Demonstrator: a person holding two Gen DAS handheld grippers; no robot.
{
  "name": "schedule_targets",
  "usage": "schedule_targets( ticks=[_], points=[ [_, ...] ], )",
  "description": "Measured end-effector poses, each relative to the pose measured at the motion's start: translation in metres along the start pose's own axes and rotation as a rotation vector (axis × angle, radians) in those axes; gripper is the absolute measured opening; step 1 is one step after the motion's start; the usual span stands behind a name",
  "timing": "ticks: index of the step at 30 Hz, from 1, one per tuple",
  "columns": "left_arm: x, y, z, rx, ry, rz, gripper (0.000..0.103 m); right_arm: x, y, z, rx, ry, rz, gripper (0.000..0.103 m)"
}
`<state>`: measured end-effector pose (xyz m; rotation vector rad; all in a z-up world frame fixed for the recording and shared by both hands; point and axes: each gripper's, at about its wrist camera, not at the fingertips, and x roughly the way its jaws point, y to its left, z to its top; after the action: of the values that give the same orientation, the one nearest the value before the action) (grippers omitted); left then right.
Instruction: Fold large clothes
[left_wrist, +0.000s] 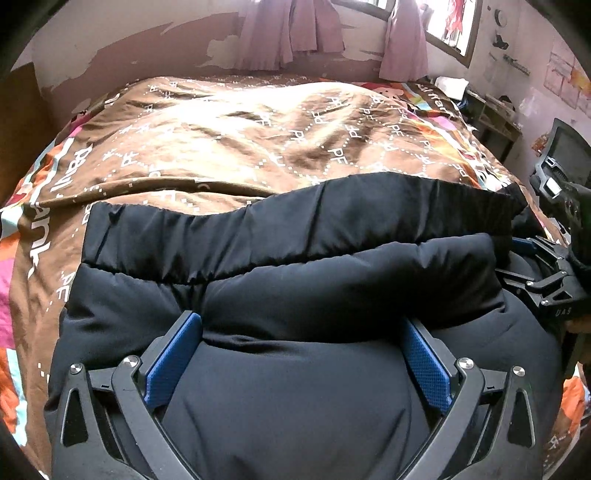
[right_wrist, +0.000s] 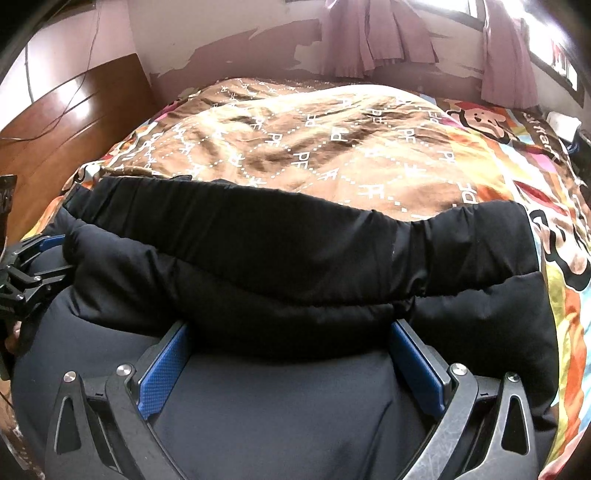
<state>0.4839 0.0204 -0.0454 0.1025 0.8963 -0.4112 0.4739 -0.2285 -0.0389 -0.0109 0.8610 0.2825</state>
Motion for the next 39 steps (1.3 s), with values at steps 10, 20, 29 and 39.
schedule_targets(
  ticks=[10,20,29,39],
  points=[
    [0.004,-0.004,-0.004,0.013,-0.024,0.016,0.103,0.005,0.001,-0.003,0.001,-0.016,0.003,0.103],
    [0.008,-0.004,-0.004,0.013,-0.018,0.017,0.103,0.010,0.000,-0.005,0.005,-0.025,0.010,0.103],
    [0.012,-0.005,-0.005,0.021,-0.016,0.031,0.103,0.012,-0.001,-0.006,0.009,-0.057,0.013,0.103],
    [0.007,-0.007,-0.009,0.018,-0.055,0.021,0.102,0.009,0.000,-0.011,0.012,-0.099,0.018,0.103]
  ],
)
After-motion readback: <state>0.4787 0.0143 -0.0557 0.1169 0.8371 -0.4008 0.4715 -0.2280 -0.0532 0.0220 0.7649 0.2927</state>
